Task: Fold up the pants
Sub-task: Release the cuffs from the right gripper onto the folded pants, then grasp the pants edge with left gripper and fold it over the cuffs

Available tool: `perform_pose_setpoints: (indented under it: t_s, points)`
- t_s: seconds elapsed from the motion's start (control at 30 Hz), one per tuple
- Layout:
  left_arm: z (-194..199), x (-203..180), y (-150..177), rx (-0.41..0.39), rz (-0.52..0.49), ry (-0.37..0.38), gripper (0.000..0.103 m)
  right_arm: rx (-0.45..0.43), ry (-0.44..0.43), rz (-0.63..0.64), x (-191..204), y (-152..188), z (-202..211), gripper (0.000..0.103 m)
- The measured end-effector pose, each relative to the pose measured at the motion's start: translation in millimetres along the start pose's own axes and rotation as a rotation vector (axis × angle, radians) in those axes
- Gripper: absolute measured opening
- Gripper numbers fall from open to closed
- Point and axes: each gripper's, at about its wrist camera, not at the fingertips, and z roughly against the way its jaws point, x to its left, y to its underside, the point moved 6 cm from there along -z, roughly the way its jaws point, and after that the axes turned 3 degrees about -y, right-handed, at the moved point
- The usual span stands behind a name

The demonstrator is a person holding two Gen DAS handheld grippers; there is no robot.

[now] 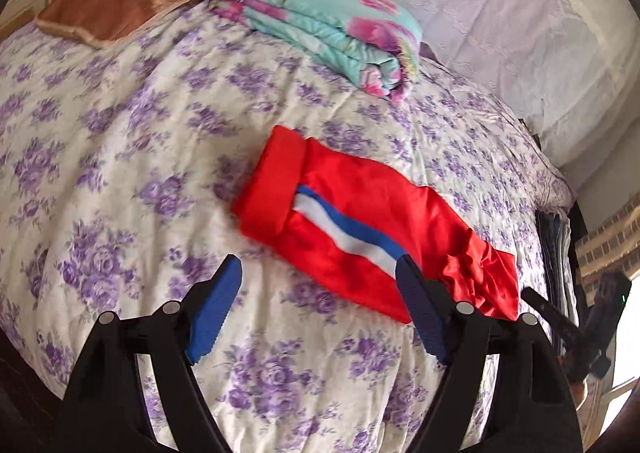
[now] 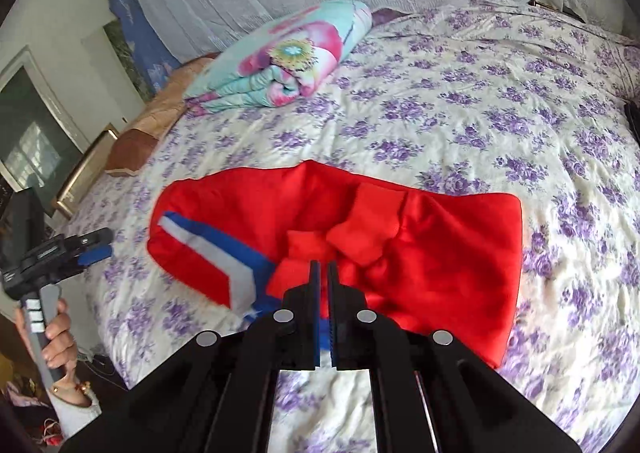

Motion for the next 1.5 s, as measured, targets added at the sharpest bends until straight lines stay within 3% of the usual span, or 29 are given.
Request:
perform_pose_setpoints:
  t_s: [0.13,0.37,0.7,0.87,0.9,0.93,1.0,1.2,1.33,1.43,1.5]
  points:
    - [-19,17,5,0.076,0.069,0.051,0.076,-0.043,-0.006,0.007,12,24,23,0.015]
    - [-43,-6,12,0.113,0.042,0.075,0.076,-0.052,0.034,-0.003,12,42,35,0.033]
    - [-84,-21,14,0.185,0.037,0.063,0.076,-0.066,0.038,-0.008,12,50,46,0.034]
    - [-105,-17,5,0.153,0.068,0.015,0.075,-0.056,0.040,-0.015,10,51,44,0.034]
    - [-108,-16,1,0.134,0.070,-0.015,0.062,-0.053,0.042,-0.016,9,52,43,0.034]
    - [-109,-14,-2,0.113,0.063,-0.063,0.035,-0.050,0.046,-0.018,8,52,43,0.034]
    - [-104,-16,-7,0.097,0.064,-0.006,0.014,-0.046,0.057,-0.017,6,53,42,0.034]
    - [-72,-29,-7,-0.035,-0.019,-0.019,0.012,0.028,0.044,0.006,13,39,8,0.034]
    - [-54,-33,-7,-0.066,-0.046,0.006,0.012,0.092,-0.006,0.086,39,11,-40,0.034]
    - [-54,-31,-8,-0.059,-0.037,0.022,0.012,0.150,0.003,0.123,49,-14,-85,0.009]
    - [-57,-29,-7,-0.049,-0.029,0.026,0.012,0.197,0.029,0.120,50,-26,-117,0.009]
